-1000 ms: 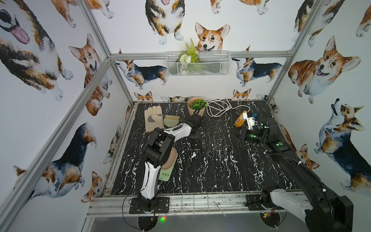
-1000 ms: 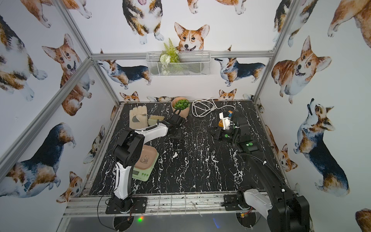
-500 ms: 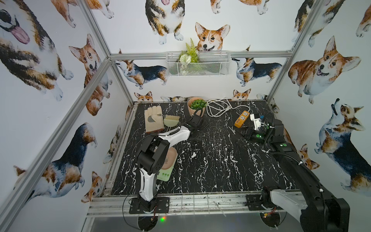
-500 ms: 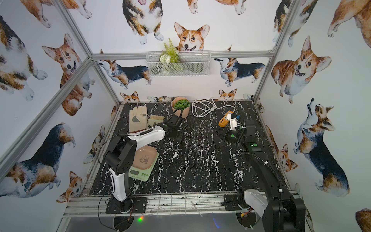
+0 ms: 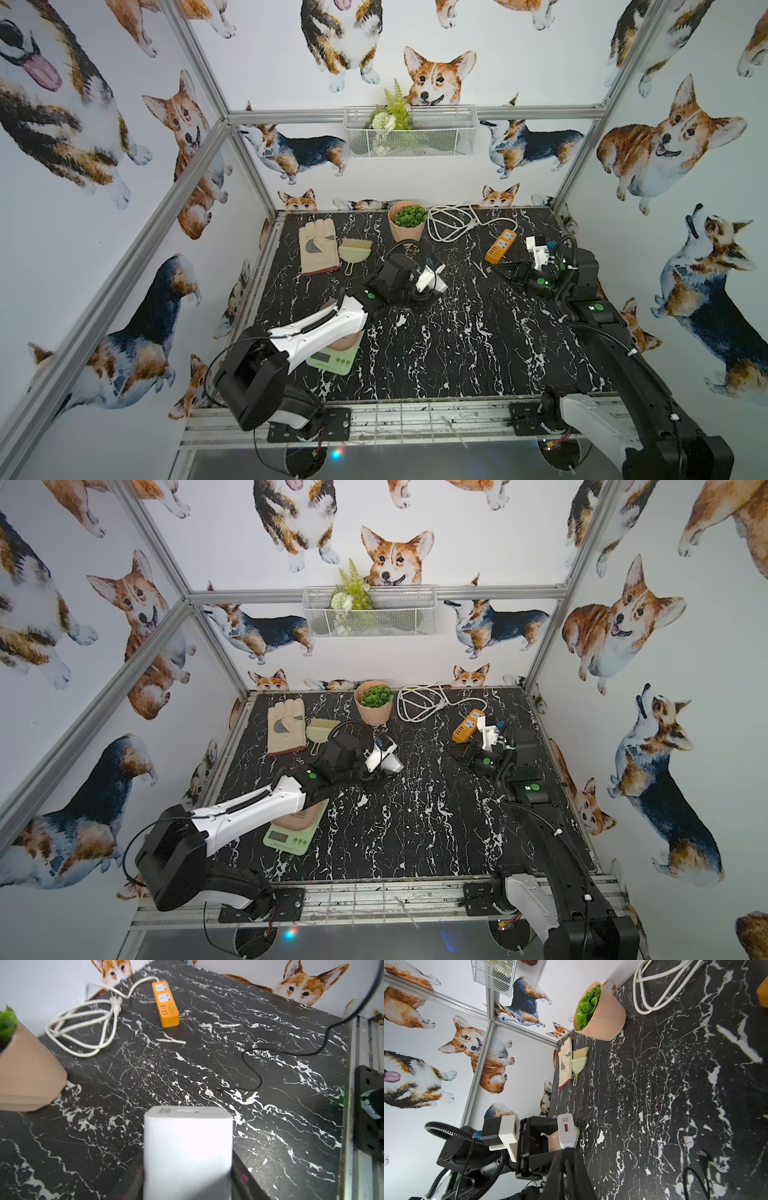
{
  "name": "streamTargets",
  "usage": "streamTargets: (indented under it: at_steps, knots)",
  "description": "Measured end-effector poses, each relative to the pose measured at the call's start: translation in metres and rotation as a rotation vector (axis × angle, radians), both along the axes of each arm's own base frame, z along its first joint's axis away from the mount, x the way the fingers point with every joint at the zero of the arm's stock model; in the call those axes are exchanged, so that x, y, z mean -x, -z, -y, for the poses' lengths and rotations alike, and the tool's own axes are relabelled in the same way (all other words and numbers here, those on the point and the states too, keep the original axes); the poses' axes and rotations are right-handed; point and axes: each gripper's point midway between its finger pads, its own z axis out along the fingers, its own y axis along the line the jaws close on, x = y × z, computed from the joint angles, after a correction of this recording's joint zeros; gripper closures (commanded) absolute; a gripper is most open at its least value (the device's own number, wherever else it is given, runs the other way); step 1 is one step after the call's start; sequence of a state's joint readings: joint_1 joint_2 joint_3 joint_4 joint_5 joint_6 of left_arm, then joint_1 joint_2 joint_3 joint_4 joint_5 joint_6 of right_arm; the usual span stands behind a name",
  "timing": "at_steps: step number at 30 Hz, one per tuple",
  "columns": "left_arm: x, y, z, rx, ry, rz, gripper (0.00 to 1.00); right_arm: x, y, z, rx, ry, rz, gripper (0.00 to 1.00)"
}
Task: Charge the electronic scale
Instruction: Pick up the plug from the center of the board, then insert the charging cable into the plug.
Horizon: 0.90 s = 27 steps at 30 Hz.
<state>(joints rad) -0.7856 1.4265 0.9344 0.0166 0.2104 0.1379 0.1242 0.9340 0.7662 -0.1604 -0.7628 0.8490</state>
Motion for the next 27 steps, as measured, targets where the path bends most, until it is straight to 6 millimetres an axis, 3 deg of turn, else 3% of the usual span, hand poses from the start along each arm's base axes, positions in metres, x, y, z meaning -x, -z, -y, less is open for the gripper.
streamTargets:
  at_steps: [6,13,20,27]
  knots:
    - [0.013,-0.003,-0.008,0.038,0.074,0.17,0.73,0.015,-0.013,-0.035,-0.002,-0.106,0.024,1.0]
    - [0.022,-0.012,-0.009,0.086,0.14,0.329,0.75,0.023,-0.008,-0.071,0.032,-0.204,0.036,1.0]
    - [0.026,-0.027,-0.01,0.132,0.158,0.454,0.77,0.031,-0.005,-0.097,0.05,-0.255,0.081,1.0]
    - [0.027,-0.036,-0.008,0.158,0.165,0.487,0.77,0.025,-0.002,-0.104,0.083,-0.243,0.147,1.0]
